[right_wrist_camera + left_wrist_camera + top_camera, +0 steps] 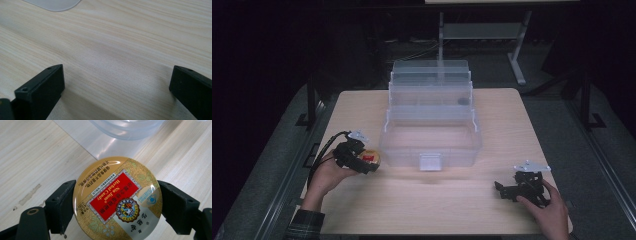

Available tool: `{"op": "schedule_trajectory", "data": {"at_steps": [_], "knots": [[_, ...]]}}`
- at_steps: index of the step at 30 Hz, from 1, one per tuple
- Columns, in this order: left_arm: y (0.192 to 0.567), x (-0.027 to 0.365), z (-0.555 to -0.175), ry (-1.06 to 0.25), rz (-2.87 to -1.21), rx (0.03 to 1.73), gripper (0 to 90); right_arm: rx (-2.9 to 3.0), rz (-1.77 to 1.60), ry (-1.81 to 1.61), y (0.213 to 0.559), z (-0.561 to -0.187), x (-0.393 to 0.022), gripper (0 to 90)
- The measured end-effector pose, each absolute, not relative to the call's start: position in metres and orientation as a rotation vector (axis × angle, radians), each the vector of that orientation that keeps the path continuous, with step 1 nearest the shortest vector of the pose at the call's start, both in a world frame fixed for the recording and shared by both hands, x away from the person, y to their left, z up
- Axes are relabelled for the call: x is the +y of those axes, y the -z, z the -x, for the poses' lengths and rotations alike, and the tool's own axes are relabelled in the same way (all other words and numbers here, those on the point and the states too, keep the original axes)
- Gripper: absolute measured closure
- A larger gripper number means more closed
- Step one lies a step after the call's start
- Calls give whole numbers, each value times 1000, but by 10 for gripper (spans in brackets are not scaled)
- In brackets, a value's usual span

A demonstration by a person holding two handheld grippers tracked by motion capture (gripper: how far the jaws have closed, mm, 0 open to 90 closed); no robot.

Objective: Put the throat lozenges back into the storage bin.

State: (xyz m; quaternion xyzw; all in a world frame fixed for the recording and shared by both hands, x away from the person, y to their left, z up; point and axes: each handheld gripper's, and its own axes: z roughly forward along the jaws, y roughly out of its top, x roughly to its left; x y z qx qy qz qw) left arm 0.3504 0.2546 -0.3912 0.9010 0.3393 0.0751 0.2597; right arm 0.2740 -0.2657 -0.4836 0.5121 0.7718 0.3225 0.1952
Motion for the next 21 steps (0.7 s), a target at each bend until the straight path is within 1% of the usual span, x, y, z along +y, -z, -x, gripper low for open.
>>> {"op": "schedule_trajectory", "data": {"at_steps": [21], "knots": [[364, 253, -346, -221, -2411, 870, 196, 2163, -1435, -904, 484, -274, -266, 0]]}}
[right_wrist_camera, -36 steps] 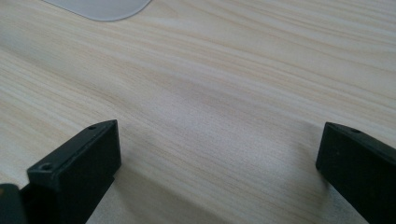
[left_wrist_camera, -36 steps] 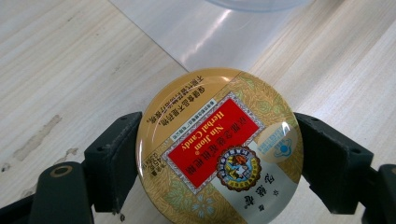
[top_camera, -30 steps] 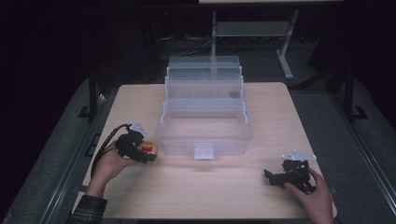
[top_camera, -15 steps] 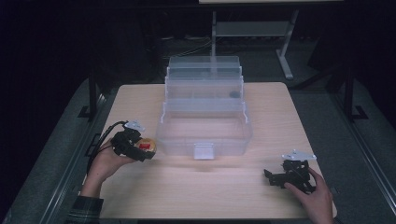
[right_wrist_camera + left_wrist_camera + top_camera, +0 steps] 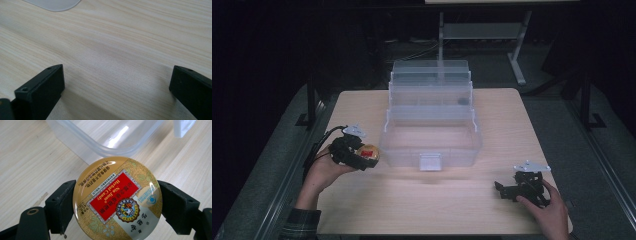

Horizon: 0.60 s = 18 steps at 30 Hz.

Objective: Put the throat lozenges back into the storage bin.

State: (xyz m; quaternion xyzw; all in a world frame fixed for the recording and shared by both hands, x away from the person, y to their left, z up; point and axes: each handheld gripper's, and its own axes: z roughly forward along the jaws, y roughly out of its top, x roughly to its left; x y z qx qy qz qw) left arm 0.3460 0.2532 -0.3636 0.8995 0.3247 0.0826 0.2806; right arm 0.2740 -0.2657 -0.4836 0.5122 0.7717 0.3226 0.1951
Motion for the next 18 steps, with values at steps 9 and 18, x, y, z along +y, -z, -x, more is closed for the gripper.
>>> {"op": "schedule_trajectory", "data": {"at_steps": [9, 18], "knots": [[346, 252, -348, -235, -2394, 842, 196, 2164, -1435, -905, 484, -274, -266, 0], [336, 245, -354, -233, -2396, 813, 196, 2164, -1434, -906, 484, -274, -266, 0]]}}
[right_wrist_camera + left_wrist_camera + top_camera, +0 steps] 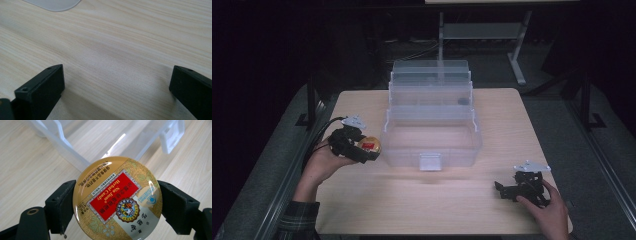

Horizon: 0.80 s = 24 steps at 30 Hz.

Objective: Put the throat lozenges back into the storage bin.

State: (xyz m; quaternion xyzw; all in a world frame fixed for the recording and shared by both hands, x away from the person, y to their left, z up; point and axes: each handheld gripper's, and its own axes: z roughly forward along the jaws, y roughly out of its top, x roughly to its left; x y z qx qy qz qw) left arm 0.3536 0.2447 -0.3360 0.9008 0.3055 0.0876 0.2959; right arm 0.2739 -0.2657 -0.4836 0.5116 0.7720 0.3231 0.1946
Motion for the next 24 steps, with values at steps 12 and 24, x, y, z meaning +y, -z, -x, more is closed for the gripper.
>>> {"op": "schedule_trajectory", "data": {"at_steps": [12, 24], "knots": [[323, 231, -363, -230, -2394, 770, 196, 2162, -1435, -904, 484, -274, -266, 0], [314, 218, -372, -234, -2406, 732, 196, 2164, -1435, -905, 484, -274, -266, 0]]}}
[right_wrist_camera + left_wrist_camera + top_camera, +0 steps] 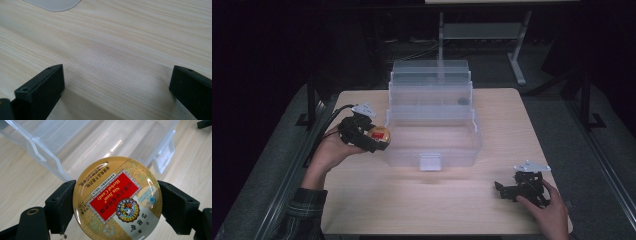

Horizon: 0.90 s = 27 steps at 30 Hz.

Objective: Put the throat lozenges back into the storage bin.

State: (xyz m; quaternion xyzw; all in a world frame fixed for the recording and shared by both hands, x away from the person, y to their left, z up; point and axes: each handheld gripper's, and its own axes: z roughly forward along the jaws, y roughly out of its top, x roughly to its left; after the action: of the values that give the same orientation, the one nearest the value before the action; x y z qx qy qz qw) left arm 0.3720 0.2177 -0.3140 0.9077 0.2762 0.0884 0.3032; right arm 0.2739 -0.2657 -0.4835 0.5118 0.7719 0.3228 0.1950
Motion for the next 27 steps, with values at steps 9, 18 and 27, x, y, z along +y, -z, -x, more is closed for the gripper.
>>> {"op": "schedule_trajectory", "data": {"at_steps": [9, 18, 27], "knots": [[313, 209, -380, -218, -2404, 716, 196, 2164, -1434, -905, 484, -274, -266, 0], [317, 199, -387, -214, -2403, 700, 196, 2164, -1433, -904, 484, -274, -266, 0], [323, 189, -397, -210, -2413, 688, 196, 2163, -1435, -904, 484, -274, -266, 0]]}}
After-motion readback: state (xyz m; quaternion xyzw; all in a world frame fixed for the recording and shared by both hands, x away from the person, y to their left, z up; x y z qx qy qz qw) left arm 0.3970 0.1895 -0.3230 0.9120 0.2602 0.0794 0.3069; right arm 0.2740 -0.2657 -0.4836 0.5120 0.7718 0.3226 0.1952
